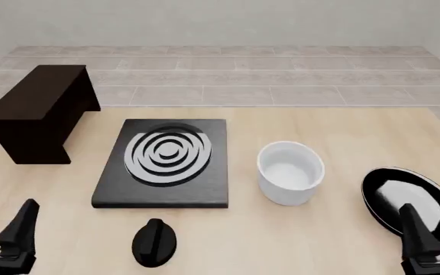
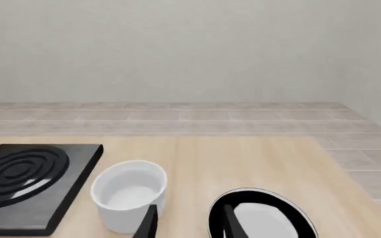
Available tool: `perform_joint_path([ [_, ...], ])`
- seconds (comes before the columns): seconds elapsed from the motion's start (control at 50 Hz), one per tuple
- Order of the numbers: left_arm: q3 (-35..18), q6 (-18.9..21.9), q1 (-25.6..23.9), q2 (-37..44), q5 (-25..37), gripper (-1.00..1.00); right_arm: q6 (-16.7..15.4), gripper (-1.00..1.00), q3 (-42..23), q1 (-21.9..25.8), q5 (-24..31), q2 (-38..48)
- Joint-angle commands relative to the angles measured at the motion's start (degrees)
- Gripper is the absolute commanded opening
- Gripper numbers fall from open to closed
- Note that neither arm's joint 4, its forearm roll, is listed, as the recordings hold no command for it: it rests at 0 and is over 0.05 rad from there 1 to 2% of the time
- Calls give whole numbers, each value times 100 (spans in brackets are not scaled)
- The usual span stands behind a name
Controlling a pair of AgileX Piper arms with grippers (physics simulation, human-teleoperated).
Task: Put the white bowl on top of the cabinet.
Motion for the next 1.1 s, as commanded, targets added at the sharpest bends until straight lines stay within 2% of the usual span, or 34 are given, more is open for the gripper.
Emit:
perform_joint_path([
  [0.02,104,115,91,-292,-202,100,56,100,-16,0,-9,38],
  [0.12,17,100,162,-302,-104,100,117,100,-14,-6,-9,31],
  [0.26,-225,29,-14,-281,217,100,150,100,-12,-22,-8,40],
  [0.42,-816,36,-171,-302,693,100,152,100,-12,-28,-7,43],
  [0.44,-816,36,-171,-302,693,100,152,100,-12,-28,-7,43],
  [0.46,-836,200,-202,-285,695,100,151,100,-12,-26,-8,47],
  [0.54,-950,-36,-241,-72,648,100,159,100,-11,-25,-9,55],
  [0.6,-1161,63,-380,-6,722,100,164,100,-11,-27,-11,62],
  [0.68,-1346,183,-671,354,640,100,183,100,-10,-36,-16,77],
  [0.76,-1587,195,-641,631,574,100,183,100,-10,-43,-14,74],
  [0.78,-1692,76,-799,728,557,100,194,100,-10,-50,-14,77],
  [0.86,-1890,165,-1023,1217,337,100,178,100,-10,-39,-12,68],
  [1.0,-1954,362,-1355,2098,-140,100,190,100,-11,-63,-5,52],
  [1.04,-2008,171,-1592,2304,-249,100,203,100,-10,-70,-7,63],
  [1.06,-2038,363,-1665,2409,-290,100,200,100,-10,-67,-8,63],
  [1.1,-2098,386,-1797,2602,-386,100,193,100,-10,-66,-6,56],
])
